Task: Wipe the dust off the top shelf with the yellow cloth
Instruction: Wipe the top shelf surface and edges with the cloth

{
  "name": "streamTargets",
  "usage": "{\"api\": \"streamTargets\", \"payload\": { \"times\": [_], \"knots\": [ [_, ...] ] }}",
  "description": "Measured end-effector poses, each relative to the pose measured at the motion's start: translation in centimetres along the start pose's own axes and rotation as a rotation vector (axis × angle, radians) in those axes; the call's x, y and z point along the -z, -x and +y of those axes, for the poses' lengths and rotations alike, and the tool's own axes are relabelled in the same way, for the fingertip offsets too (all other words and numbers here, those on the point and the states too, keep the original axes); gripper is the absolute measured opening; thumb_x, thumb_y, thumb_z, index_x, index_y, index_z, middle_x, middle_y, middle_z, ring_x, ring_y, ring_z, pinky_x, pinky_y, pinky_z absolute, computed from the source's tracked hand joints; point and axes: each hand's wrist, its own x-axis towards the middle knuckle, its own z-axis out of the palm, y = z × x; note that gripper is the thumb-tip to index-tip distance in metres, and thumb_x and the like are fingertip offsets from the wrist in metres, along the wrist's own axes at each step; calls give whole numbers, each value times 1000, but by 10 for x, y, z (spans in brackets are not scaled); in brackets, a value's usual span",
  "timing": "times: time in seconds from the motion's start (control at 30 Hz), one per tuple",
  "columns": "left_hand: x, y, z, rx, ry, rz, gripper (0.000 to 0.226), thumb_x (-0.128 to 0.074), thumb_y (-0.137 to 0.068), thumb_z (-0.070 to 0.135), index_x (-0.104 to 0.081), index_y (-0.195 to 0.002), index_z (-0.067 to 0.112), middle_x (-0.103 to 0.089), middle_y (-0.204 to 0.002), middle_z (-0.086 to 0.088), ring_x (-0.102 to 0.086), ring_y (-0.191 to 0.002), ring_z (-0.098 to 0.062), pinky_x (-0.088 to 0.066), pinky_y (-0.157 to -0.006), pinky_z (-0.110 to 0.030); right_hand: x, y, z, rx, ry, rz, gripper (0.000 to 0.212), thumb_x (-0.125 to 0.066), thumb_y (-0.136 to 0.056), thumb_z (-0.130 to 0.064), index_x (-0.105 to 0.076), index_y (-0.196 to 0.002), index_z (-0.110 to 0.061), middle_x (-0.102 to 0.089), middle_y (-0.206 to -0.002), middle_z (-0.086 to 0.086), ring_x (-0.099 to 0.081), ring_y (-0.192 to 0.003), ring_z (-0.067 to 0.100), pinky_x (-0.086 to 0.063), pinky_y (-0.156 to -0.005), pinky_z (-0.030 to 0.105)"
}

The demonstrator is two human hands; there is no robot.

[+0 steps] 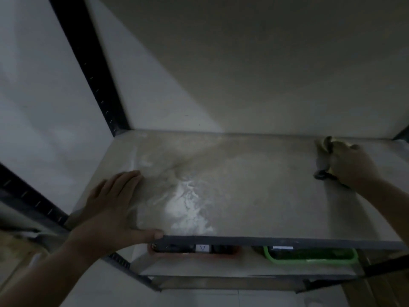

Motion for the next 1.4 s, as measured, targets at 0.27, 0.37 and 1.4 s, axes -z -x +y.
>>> {"api": "streamTargets", "payload": {
  "times": [0.27, 0.37, 1.4],
  "knots": [
    [-1, 1, -5, -24, 24, 9, 143, -41, -51, 110, -28, -159, 18, -24, -166, 5, -22, -153, -19, -18, -125, -46, 126, 174, -363, 213, -109, -81, 36, -45, -92, -39, -55, -121, -21, -55, -117, 14, -60, -96, 36, -52, -82, 41],
    [-1, 3, -6, -29, 45, 14, 141, -44, -52, 109, -29, -159, 18, -27, -165, 4, -24, -153, -20, -22, -124, -49, 125, 207, -439, 450, -138, -71, 38, -46, -92, -35, -50, -129, -26, -51, -118, 9, -57, -95, 29, -43, -73, 31],
    [3, 2, 1, -44, 15, 65, 140, -29, -51, 111, -40, -152, 15, -36, -159, 1, -32, -147, -22, -25, -121, -47, 121, 208, -476, 760, -440, -260, 43, -46, -70, -22, -68, -107, -29, -61, -106, 2, -50, -99, 29, -42, -89, 42]
  ]
}}
